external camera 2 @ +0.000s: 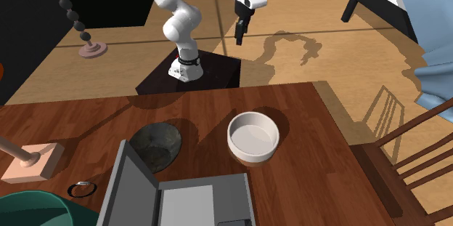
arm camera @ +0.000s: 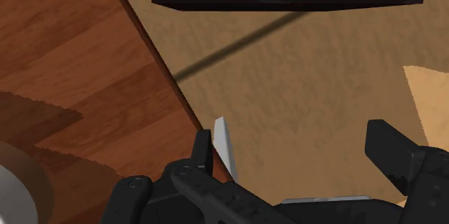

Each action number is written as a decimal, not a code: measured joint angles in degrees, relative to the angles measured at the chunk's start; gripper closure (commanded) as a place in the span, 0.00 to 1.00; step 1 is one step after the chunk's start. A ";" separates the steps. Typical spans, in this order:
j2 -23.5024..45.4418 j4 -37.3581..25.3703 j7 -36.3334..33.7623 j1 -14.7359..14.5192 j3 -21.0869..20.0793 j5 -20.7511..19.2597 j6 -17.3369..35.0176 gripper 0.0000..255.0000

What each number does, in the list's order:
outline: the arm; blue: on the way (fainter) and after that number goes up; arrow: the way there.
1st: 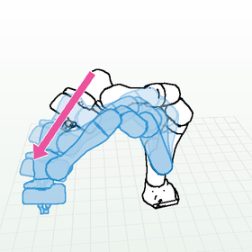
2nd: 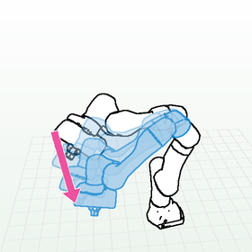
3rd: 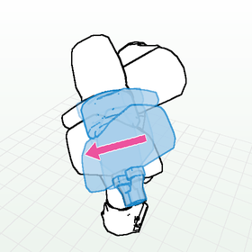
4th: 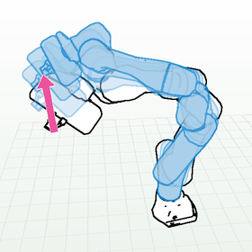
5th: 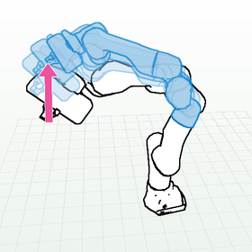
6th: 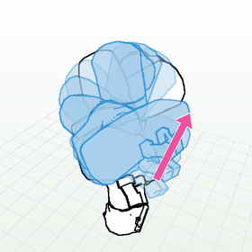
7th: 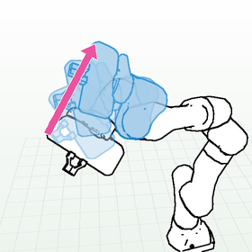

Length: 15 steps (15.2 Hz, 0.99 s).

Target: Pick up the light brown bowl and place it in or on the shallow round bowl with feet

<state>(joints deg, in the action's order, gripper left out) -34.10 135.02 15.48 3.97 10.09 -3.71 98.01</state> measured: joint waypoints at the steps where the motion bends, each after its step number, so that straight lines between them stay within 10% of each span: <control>1: 1.80 -1.00 1.04 0.22 0.91 -0.41 0.88 0.00; 15: 27.95 -16.83 16.78 2.96 12.42 0.84 11.77 0.00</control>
<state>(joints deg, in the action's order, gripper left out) -6.15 118.19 32.26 6.92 22.51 -2.87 109.78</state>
